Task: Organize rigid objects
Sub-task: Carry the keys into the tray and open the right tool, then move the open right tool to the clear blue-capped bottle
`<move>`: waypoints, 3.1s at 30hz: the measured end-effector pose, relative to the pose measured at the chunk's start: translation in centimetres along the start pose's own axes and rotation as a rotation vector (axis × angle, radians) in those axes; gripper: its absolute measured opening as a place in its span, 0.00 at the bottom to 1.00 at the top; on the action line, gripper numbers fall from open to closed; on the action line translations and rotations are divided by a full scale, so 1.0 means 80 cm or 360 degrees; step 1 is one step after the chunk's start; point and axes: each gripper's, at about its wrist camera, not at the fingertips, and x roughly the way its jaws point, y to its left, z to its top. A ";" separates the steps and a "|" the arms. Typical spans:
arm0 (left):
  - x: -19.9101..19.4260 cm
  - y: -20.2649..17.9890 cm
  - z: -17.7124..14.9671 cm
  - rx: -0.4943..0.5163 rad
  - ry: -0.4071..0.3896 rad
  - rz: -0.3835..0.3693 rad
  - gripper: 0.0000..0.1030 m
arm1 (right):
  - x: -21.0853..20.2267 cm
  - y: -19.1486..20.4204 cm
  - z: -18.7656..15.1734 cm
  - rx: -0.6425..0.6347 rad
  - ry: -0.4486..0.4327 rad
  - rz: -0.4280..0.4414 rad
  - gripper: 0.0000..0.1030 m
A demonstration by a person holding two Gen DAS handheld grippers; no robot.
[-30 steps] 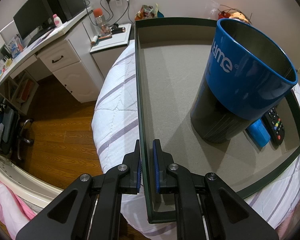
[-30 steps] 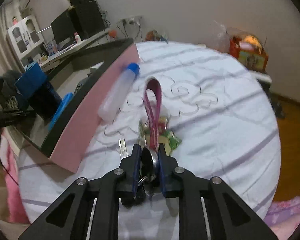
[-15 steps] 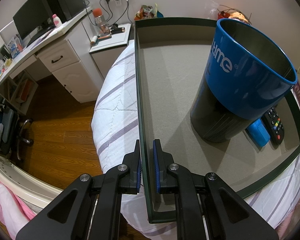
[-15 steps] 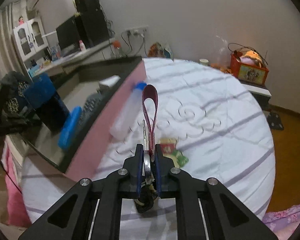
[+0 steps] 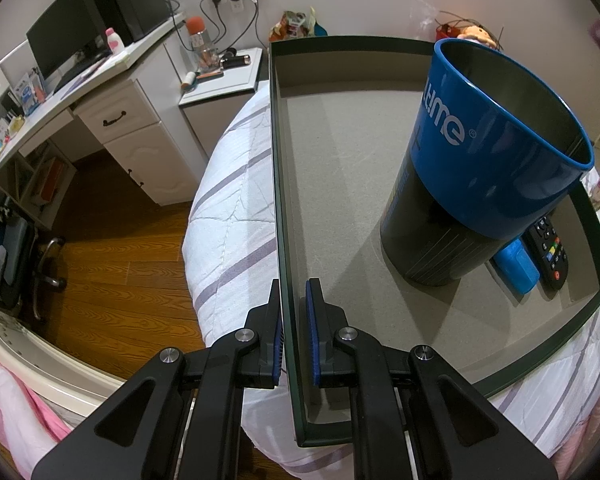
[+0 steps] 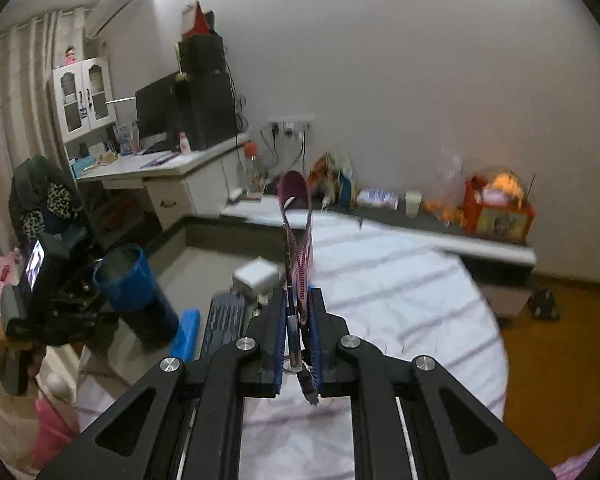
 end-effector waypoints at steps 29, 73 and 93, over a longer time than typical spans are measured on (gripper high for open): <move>0.002 0.000 0.003 -0.0005 -0.0003 -0.0012 0.09 | 0.204 0.123 0.068 -0.0227 0.0434 0.0417 0.10; -0.002 0.001 0.000 -0.0004 0.0009 0.0004 0.09 | 0.134 -0.014 -0.082 -0.0128 0.0628 0.0321 0.49; -0.002 0.001 0.000 -0.0002 0.0012 0.0010 0.09 | 0.119 -0.009 -0.081 -0.0169 0.0525 -0.0022 0.71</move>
